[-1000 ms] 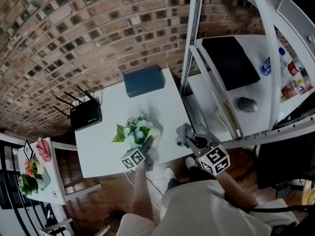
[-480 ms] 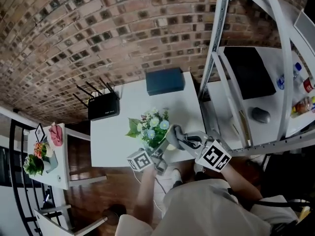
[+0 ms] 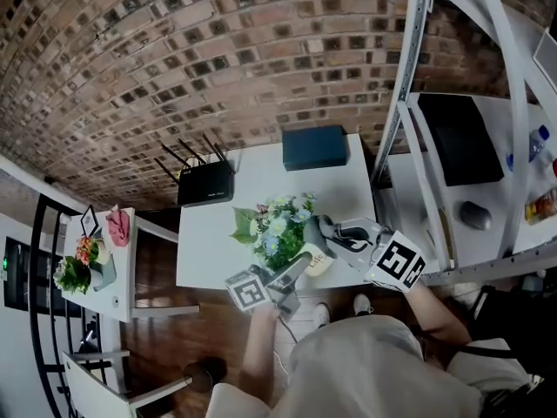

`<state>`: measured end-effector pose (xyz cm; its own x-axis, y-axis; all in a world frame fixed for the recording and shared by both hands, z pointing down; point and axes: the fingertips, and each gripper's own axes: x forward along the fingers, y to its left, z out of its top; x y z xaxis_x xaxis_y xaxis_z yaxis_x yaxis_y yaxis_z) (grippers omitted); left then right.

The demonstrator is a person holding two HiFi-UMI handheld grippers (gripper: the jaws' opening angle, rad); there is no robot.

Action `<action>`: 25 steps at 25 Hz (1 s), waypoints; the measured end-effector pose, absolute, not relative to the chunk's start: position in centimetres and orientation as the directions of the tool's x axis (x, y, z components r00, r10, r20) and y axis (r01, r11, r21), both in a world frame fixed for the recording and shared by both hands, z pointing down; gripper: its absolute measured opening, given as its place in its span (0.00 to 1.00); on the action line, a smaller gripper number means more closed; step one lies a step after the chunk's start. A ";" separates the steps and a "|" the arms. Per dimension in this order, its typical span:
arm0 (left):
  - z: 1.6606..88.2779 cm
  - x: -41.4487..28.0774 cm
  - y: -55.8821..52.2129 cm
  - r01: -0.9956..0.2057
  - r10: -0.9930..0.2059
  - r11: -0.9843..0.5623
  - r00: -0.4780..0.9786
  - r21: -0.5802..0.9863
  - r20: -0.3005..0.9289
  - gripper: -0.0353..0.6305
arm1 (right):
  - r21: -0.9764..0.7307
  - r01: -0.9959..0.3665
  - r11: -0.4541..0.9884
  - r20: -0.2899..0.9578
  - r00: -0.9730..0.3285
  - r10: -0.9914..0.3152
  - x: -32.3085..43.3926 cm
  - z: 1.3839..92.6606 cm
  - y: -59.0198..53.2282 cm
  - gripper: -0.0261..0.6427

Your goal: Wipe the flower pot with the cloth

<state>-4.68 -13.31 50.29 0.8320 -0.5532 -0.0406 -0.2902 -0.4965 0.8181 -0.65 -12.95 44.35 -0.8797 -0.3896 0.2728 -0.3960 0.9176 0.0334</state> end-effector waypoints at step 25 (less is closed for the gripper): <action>42.4 -7.0 -10.3 0.232 -0.610 -0.463 0.617 0.856 -0.497 0.76 | -0.457 -0.160 0.875 0.068 -0.987 -0.145 -3.3 50.5 -12.8 0.04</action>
